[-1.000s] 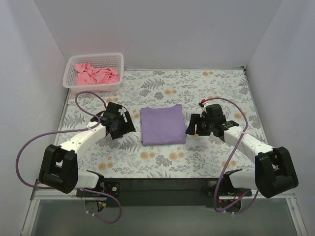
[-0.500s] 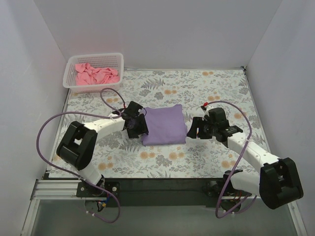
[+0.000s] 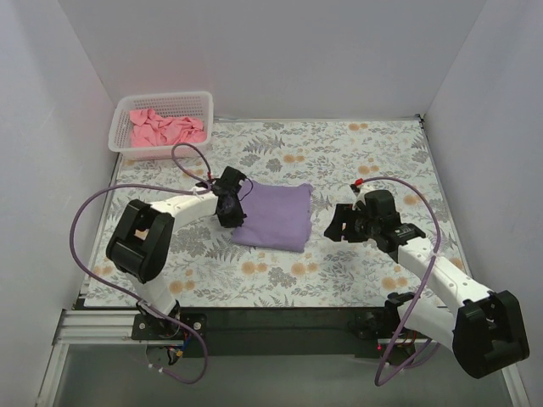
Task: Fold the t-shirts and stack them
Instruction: Neatly place the folded tshirt to the corner
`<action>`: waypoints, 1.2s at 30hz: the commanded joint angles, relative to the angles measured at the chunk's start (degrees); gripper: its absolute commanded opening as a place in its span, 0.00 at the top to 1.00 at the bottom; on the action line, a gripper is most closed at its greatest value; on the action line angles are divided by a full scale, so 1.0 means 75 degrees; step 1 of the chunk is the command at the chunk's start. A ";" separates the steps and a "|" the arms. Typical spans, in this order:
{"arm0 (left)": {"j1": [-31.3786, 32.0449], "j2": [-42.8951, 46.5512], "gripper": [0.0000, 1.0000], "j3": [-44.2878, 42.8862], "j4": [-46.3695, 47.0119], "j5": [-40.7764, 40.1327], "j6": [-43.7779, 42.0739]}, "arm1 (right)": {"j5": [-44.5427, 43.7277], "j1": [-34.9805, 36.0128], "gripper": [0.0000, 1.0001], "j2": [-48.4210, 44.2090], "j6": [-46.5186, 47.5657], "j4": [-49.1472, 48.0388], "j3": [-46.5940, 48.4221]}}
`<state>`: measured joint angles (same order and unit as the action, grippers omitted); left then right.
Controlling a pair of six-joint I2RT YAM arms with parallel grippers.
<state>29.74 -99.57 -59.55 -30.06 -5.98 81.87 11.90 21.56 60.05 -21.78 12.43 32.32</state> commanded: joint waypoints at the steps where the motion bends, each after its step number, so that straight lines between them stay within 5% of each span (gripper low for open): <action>1: -0.0986 -0.0247 1.00 -0.0192 -0.1369 -0.2618 -0.0590 | -0.0086 0.0055 0.30 -0.0295 0.0255 0.0077 0.0167; 8: -0.1958 -0.0833 1.00 -0.1622 -0.2401 -0.4942 -0.1328 | -0.0180 0.0043 0.30 -0.0390 0.0653 0.0382 0.0495; 22: -0.4339 -0.2203 1.00 -0.3332 -0.1440 -0.6655 -0.2561 | 0.0300 0.0055 0.30 0.0219 0.1146 0.0968 0.1210; 31: -0.5792 -0.2756 0.99 -0.4119 -0.2530 -0.6552 -0.0966 | 0.0370 0.0055 0.30 0.0349 0.0924 0.1156 0.1386; 32: -0.5816 -0.2396 0.83 -0.3921 -0.2252 -0.5924 -0.1105 | 0.0382 0.0043 0.31 0.0325 0.0889 0.1202 0.1433; 36: -0.5805 -0.1821 0.76 -0.3604 -0.1840 -0.5146 -0.1481 | 0.0452 0.0055 0.31 0.0197 0.0818 0.1214 0.1422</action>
<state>-15.20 -120.44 -87.37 -46.54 -48.80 70.98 14.06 21.78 62.57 -14.98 21.06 40.38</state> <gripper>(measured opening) 0.227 0.697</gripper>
